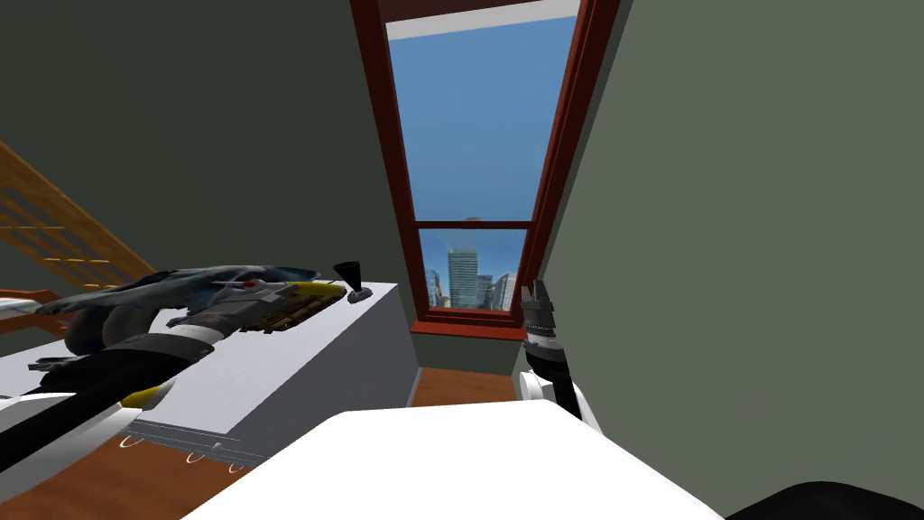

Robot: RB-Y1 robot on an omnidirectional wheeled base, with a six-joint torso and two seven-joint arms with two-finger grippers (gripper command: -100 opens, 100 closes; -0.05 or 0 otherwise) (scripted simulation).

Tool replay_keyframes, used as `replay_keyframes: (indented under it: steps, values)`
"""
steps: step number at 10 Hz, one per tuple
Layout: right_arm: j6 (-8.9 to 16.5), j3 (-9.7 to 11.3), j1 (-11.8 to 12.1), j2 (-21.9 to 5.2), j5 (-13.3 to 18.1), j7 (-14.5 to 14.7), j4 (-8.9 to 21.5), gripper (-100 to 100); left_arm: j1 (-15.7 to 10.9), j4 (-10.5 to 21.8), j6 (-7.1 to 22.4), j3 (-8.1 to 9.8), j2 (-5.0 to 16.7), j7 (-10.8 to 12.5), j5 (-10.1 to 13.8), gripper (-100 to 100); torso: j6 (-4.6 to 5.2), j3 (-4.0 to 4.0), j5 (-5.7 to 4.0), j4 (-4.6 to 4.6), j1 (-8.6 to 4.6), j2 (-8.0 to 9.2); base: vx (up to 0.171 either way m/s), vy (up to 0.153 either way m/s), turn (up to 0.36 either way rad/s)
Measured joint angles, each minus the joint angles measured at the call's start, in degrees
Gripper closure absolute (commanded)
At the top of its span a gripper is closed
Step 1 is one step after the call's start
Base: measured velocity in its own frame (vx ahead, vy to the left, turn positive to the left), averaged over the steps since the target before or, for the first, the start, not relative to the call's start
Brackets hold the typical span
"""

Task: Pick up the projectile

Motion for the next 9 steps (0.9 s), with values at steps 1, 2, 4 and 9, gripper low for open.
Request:
replay_keyframes:
  steps: [1, 2, 4, 9]
  values:
    - [0.0, 0.0, 0.0, 0.0, 0.0, 0.0, 0.0, 0, 1.92, -1.85, 0.21, 0.08, -0.23, -0.08, -0.08, 100, -0.02, 0.1, 0.0, 0.04, -0.03, 0.17, 0.114, -0.002, 0.143]
    - [0.0, 0.0, 0.02, 0.0, 0.0, 0.0, 0.0, 0, 3.85, -3.7, 0.53, 1.59, -0.79, 0.05, 0.38, 100, -0.14, 0.01, -0.1, 0.07, -0.04, -0.08, 0.188, 0.006, 0.13]
    - [0.0, 0.0, 0.01, 0.0, 0.0, 0.0, 0.0, 0, 7.48, -6.69, 0.4, 4.89, -1.37, 0.12, 0.75, 100, 0.04, -0.13, -0.09, -0.03, -0.05, -0.24, 0.062, 0.01, -0.005]
    - [0.0, 0.0, 0.02, 0.0, 0.0, 0.0, 0.0, 0, 14.56, -13.45, 1.06, 8.5, -2.67, 0.08, 1.34, 100, 0.12, -0.31, -0.16, -0.15, -0.21, -0.51, 0.078, 0.0, 0.053]
